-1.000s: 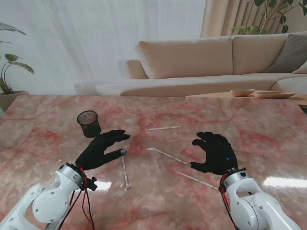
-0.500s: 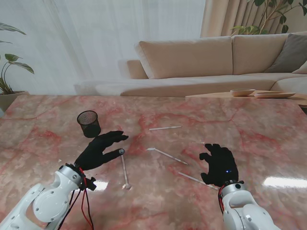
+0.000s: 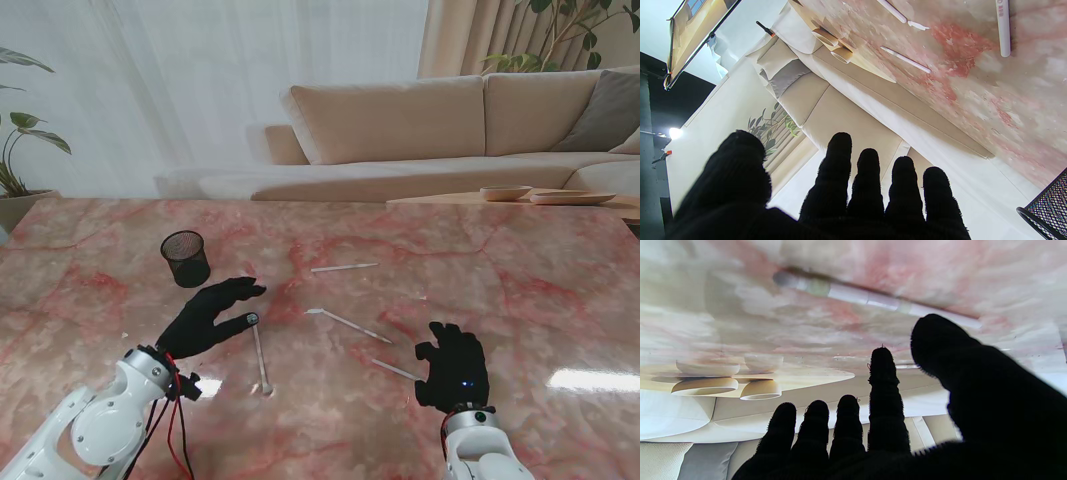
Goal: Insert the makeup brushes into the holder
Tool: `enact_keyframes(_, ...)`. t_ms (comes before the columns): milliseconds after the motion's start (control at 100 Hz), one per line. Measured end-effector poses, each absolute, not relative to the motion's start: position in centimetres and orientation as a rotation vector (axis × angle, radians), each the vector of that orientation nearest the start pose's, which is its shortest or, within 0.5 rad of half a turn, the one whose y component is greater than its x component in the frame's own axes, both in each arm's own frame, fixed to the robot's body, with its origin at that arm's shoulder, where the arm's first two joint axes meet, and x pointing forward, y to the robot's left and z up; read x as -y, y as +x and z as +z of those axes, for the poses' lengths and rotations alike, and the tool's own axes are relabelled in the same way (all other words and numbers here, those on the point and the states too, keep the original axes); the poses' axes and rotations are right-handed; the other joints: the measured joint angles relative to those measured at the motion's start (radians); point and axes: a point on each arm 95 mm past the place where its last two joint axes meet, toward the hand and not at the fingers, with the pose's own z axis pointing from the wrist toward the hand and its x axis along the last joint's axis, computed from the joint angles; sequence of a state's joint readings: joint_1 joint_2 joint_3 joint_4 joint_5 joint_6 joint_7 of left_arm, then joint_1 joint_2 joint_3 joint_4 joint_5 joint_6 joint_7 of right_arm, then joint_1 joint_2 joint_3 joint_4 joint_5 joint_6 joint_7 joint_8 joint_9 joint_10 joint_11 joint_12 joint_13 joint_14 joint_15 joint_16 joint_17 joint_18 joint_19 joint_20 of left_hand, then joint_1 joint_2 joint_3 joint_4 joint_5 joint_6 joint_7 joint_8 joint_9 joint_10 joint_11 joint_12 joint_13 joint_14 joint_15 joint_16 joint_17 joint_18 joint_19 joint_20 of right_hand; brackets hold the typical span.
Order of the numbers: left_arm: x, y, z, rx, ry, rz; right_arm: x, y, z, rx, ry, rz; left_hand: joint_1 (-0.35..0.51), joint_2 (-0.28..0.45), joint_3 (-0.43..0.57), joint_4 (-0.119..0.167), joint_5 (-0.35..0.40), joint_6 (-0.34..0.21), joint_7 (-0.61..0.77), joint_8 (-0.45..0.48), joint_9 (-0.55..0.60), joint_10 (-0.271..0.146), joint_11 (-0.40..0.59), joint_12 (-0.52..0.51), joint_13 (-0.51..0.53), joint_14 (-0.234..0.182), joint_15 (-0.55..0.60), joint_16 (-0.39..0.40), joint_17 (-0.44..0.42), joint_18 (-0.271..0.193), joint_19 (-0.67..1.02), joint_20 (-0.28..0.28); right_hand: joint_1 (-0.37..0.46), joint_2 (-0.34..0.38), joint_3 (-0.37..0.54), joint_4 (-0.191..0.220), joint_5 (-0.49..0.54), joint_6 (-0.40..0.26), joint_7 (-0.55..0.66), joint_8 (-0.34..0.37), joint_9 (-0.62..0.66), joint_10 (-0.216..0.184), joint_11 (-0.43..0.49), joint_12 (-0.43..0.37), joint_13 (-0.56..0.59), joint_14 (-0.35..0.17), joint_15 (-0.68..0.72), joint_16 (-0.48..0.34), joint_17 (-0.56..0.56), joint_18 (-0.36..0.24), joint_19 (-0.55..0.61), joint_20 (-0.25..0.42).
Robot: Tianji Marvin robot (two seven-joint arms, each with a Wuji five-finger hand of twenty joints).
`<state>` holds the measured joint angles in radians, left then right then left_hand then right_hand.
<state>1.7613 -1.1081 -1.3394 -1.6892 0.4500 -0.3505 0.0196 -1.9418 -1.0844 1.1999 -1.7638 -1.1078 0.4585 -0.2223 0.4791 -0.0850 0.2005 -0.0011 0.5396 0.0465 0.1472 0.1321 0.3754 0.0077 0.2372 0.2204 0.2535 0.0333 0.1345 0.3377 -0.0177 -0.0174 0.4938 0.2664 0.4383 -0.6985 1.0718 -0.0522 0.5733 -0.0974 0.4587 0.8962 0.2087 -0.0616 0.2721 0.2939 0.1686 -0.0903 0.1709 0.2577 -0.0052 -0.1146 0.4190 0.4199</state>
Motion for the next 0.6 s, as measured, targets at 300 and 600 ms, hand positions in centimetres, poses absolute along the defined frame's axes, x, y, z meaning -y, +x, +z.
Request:
enact_keyframes(300, -0.6, 34.6, -32.5, -1.226, -1.576, -2.114, 0.3, 27.1, -39.9, -1.274, 1.375, 1.068, 0.014, 0.000, 0.000, 0.000, 0.000, 0.000, 0.000, 0.000, 0.000, 0.000, 0.000, 0.000, 0.000, 0.000, 0.000, 0.000, 0.000, 0.000, 0.000, 0.000, 0.000, 0.013, 0.000, 0.000, 0.012, -0.013, 0.038, 0.026, 0.036, 0.000, 0.014, 0.000, 0.001, 0.000, 0.017, 0.000, 0.006, 0.000, 0.001, 0.000)
enact_keyframes(600, -0.7, 34.6, -32.6, -1.225, -1.575, -2.112, 0.0, 27.1, -40.5, -1.197, 1.380, 1.081, 0.019, 0.000, 0.000, 0.000, 0.000, 0.000, 0.001, 0.000, 0.000, 0.000, 0.000, 0.000, 0.000, 0.000, 0.000, 0.000, 0.000, 0.000, 0.000, 0.000, 0.083, -0.007, 0.040, -0.131, 0.068, -0.058, 0.233, -0.068, 0.098, 0.001, 0.047, 0.000, 0.019, 0.000, 0.058, 0.002, 0.018, 0.013, 0.043, 0.024)
